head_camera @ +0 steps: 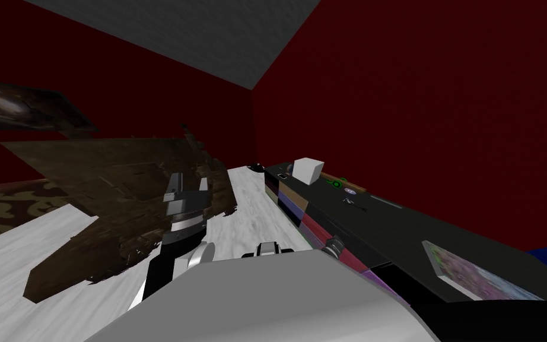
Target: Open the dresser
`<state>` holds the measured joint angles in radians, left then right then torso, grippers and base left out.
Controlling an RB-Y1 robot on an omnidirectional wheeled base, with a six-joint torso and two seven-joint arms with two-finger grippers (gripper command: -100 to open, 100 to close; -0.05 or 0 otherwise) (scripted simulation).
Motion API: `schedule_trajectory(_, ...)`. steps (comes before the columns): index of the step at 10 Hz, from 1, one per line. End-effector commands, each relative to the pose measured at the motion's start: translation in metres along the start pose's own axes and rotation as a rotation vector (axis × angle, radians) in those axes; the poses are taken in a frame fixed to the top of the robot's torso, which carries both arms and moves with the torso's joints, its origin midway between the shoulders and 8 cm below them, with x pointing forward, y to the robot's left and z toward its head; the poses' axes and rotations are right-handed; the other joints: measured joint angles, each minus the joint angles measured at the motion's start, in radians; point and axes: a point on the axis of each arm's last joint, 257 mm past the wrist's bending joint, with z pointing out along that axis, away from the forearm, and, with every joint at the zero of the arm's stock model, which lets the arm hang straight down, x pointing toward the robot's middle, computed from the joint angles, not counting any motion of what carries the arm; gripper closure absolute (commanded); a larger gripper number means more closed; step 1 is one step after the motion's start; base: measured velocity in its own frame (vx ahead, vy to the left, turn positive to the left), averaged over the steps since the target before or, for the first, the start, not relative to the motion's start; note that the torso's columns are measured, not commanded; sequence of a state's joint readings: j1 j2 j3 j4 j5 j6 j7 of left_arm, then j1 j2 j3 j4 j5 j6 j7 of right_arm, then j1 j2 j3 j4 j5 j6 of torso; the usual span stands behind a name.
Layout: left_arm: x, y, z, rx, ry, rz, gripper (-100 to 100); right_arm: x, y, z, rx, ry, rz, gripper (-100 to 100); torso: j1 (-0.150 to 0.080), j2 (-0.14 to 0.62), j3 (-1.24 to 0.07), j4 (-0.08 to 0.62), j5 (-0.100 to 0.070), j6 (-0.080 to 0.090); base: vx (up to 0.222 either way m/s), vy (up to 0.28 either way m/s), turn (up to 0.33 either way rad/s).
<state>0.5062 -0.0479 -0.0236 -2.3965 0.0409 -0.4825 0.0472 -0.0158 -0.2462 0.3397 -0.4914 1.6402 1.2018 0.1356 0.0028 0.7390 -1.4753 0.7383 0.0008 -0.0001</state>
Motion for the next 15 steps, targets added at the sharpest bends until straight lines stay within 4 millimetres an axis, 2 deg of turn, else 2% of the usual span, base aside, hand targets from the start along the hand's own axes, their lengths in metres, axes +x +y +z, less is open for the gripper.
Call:
schedule_trajectory(1,0.0,0.0,0.0,0.0,0.0,0.0,0,-0.003,0.0,0.001,-0.001,-0.002,0.001,100,-0.003,-0.002,-0.001,0.0,-0.001,0.0,-0.058,0.088,-0.012)
schedule_trajectory(2,0.0,0.0,0.0,0.0,0.0,0.0,0,-0.004,-0.008,0.012,0.015,-0.005,-0.012,-100,-0.009,-0.005,-0.003,-0.001,-0.002,0.0,0.074,-0.021,0.02)
schedule_trajectory(3,0.0,0.0,0.0,0.0,0.0,0.001,0,-0.005,-0.01,0.015,0.019,-0.005,-0.015,-100,-0.013,-0.01,-0.006,-0.003,-0.004,0.0,0.118,-0.063,0.026)
schedule_trajectory(5,0.0,0.0,0.0,0.0,0.0,0.001,0,-0.006,-0.018,0.024,0.036,-0.007,-0.026,-100,-0.006,-0.006,-0.004,-0.002,-0.002,0.0,0.152,-0.094,0.02)
schedule_trajectory(7,0.0,0.0,0.0,0.0,0.0,0.001,0,-0.005,-0.016,0.021,0.031,-0.007,-0.022,-100,0.0,0.004,0.002,0.001,0.0,0.0,0.045,-0.034,0.004)
schedule_trajectory(8,0.0,0.0,0.0,0.0,0.0,0.001,0,-0.005,-0.016,0.021,0.031,-0.007,-0.022,100,0.002,0.006,0.004,0.002,0.0,0.0,0.01,-0.006,0.0)
schedule_trajectory(14,0.0,0.0,0.0,0.0,0.0,0.0,0,-0.013,-0.015,0.025,0.024,-0.013,-0.022,100,-0.003,-0.001,-0.001,0.0,-0.001,0.0,-0.098,0.142,-0.015)
schedule_trajectory(15,0.0,0.0,0.0,0.0,0.0,0.0,0,-0.012,-0.017,0.026,0.029,-0.012,-0.025,-100,-0.008,-0.004,-0.002,-0.001,-0.002,0.0,0.052,-0.057,0.011)
